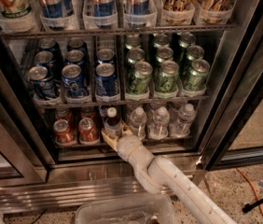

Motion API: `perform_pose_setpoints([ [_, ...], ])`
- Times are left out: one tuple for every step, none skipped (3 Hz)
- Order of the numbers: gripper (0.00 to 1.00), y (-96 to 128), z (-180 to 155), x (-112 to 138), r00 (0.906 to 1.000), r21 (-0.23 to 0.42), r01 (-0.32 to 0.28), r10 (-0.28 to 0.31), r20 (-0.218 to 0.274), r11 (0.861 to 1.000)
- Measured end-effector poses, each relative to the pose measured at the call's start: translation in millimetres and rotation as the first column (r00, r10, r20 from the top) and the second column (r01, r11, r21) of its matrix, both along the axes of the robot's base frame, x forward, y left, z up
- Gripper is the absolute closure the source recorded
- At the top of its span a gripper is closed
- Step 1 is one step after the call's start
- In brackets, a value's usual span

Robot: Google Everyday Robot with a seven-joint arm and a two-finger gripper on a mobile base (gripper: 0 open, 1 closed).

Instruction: Pick blue plastic bottle from bottom shelf of fridge

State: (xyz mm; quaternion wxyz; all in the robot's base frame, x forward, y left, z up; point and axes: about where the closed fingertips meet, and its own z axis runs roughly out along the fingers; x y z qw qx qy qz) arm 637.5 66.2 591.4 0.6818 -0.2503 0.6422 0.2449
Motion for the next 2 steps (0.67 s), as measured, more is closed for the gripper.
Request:
perform_pose_setpoints([
  [1.0,6.1,0.0,-7.4,0.9949,-0.026,0.003,0.0,0.101,1.0],
  [1.0,8.3,1.2,-9.5,0.9922,-0.04,0.003,0.002,0.125,0.999],
])
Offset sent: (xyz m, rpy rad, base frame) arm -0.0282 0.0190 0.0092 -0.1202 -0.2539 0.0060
